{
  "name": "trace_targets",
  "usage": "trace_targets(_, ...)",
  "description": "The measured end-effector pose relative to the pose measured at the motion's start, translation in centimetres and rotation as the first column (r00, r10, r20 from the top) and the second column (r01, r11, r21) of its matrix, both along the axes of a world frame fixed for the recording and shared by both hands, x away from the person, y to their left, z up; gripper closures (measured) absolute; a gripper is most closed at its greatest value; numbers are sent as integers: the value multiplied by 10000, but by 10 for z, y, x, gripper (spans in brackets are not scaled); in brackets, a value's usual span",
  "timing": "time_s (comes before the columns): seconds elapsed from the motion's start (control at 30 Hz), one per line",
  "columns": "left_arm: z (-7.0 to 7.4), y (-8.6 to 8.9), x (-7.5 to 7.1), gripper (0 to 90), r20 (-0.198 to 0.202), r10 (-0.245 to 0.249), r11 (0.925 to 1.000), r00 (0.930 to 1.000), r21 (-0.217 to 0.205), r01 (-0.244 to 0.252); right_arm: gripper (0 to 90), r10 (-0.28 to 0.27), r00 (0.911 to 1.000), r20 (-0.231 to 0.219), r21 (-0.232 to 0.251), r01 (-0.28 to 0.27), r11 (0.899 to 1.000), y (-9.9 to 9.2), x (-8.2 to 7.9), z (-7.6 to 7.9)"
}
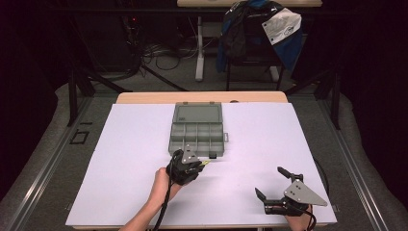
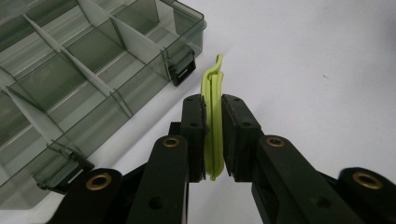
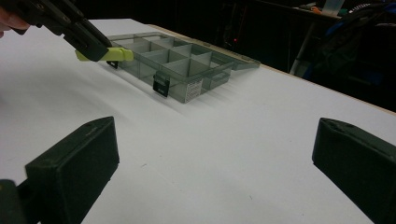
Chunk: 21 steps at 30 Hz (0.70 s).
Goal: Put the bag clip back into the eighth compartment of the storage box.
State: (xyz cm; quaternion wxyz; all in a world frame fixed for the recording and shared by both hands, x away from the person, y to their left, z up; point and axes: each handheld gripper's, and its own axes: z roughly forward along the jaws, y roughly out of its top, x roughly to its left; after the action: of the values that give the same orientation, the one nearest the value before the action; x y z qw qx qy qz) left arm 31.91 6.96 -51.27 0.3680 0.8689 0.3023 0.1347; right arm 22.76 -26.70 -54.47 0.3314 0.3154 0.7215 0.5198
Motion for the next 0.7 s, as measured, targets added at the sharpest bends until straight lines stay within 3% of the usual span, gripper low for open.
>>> trace_targets(0.7, 8, -10, 13, 798, 58, 37, 9998, 10000, -181, -36, 0, -11, 10000, -35, -7, 11, 10000, 0, 0, 0)
